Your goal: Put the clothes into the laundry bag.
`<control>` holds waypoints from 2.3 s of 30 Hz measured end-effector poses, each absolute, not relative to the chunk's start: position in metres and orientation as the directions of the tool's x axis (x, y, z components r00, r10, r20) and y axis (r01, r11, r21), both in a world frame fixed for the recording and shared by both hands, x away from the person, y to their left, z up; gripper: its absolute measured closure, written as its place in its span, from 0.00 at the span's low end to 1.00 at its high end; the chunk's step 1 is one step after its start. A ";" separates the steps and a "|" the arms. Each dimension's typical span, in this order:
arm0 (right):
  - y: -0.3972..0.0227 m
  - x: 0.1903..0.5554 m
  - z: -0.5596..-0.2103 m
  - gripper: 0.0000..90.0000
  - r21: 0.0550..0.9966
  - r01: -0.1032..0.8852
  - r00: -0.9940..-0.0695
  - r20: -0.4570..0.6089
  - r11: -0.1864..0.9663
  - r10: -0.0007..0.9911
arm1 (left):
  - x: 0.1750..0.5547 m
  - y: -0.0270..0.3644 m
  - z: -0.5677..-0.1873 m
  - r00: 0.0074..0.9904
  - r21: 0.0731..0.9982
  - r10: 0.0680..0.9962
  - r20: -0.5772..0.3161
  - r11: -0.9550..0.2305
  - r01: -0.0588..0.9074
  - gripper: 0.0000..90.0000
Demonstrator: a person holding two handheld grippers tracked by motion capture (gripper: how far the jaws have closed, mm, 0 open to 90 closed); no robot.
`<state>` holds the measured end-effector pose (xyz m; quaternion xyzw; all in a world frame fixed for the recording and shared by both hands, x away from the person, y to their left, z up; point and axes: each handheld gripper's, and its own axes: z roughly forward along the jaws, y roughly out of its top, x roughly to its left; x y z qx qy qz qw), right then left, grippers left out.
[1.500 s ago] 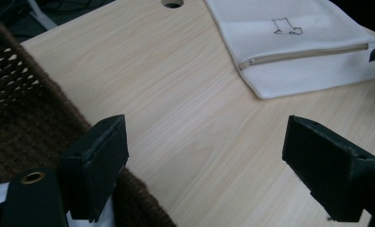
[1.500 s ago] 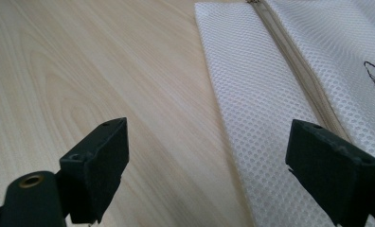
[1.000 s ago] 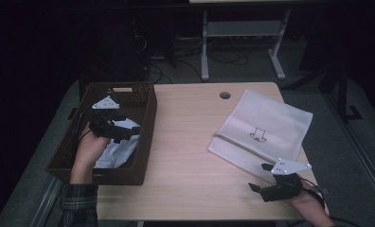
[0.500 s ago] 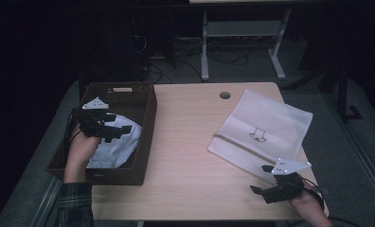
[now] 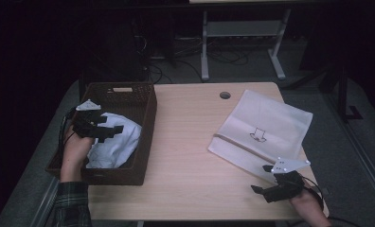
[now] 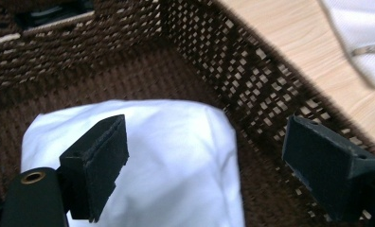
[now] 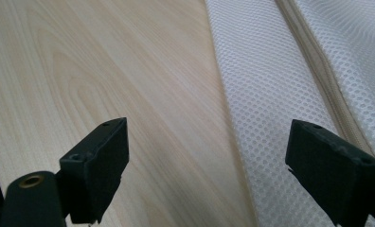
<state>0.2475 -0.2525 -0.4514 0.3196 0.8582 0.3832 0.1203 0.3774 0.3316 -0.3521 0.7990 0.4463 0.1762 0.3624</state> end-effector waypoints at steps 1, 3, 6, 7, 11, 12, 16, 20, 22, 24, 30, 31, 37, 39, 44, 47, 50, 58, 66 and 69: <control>-0.253 0.248 -0.451 0.15 0.736 0.458 -0.763 0.038 0.498 0.645 | 0.379 0.333 -0.354 0.534 0.732 0.844 -0.042 -0.339 0.592 0.16; -0.254 0.248 -0.451 0.15 0.740 0.461 -0.760 0.044 0.490 0.648 | 0.381 0.336 -0.357 0.526 0.727 0.850 -0.040 -0.336 0.599 0.16; -0.253 0.248 -0.452 0.15 0.739 0.463 -0.760 0.046 0.490 0.648 | 0.384 0.340 -0.363 0.514 0.710 0.857 -0.031 -0.343 0.615 0.16; -0.253 0.248 -0.452 0.15 0.739 0.463 -0.760 0.046 0.490 0.648 | 0.384 0.340 -0.363 0.514 0.710 0.857 -0.031 -0.343 0.615 0.16; -0.253 0.248 -0.452 0.15 0.739 0.460 -0.765 0.048 0.493 0.642 | 0.390 0.344 -0.377 0.499 0.670 0.866 -0.021 -0.359 0.650 0.16; -0.253 0.248 -0.452 0.15 0.738 0.460 -0.765 0.048 0.493 0.642 | 0.391 0.345 -0.379 0.500 0.664 0.866 -0.019 -0.363 0.654 0.16; -0.253 0.248 -0.452 0.15 0.738 0.458 -0.768 0.049 0.496 0.638 | 0.395 0.346 -0.386 0.493 0.643 0.870 -0.022 -0.365 0.673 0.17; -0.253 0.248 -0.453 0.15 0.736 0.457 -0.771 0.047 0.499 0.635 | 0.398 0.345 -0.392 0.504 0.619 0.863 -0.048 -0.370 0.693 0.21; -0.253 0.248 -0.453 0.15 0.735 0.458 -0.771 0.048 0.500 0.635 | 0.399 0.343 -0.394 0.507 0.603 0.860 -0.057 -0.375 0.704 0.23; -0.253 0.248 -0.453 0.15 0.734 0.458 -0.772 0.048 0.501 0.634 | 0.401 0.341 -0.396 0.499 0.593 0.865 -0.050 -0.376 0.712 0.26; -0.252 0.248 -0.454 0.15 0.730 0.460 -0.775 0.051 0.506 0.630 | 0.404 0.336 -0.404 0.503 0.568 0.863 -0.038 -0.396 0.722 0.24; -0.252 0.248 -0.454 0.15 0.729 0.460 -0.775 0.051 0.507 0.629 | 0.404 0.335 -0.405 0.507 0.561 0.861 -0.034 -0.403 0.723 0.24; -0.252 0.248 -0.454 0.15 0.728 0.457 -0.777 0.048 0.510 0.628 | 0.405 0.331 -0.413 0.515 0.551 0.857 -0.013 -0.423 0.719 0.16; -0.252 0.248 -0.455 0.15 0.727 0.459 -0.776 0.048 0.510 0.629 | 0.404 0.330 -0.413 0.494 0.550 0.869 -0.007 -0.409 0.728 0.16; -0.253 0.248 -0.455 0.15 0.725 0.458 -0.778 0.048 0.514 0.626 | 0.402 0.328 -0.413 0.473 0.530 0.881 -0.014 -0.394 0.751 0.15; -0.253 0.248 -0.455 0.15 0.725 0.457 -0.779 0.047 0.516 0.625 | 0.402 0.326 -0.414 0.499 0.504 0.866 -0.026 -0.419 0.755 0.14; -0.253 0.248 -0.456 0.15 0.724 0.457 -0.780 0.047 0.517 0.624 | 0.403 0.321 -0.418 0.546 0.461 0.837 -0.036 -0.471 0.752 0.08; -0.252 0.248 -0.457 0.15 0.720 0.460 -0.781 0.049 0.520 0.623 | 0.404 0.305 -0.427 0.603 0.364 0.796 0.049 -0.576 0.732 0.00; -0.252 0.249 -0.457 0.15 0.718 0.465 -0.779 0.054 0.518 0.624 | 0.405 0.292 -0.436 0.602 0.291 0.790 0.118 -0.607 0.740 0.00; -0.252 0.250 -0.458 0.15 0.718 0.467 -0.778 0.056 0.517 0.625 | 0.405 0.287 -0.436 0.598 0.279 0.794 0.111 -0.602 0.748 0.00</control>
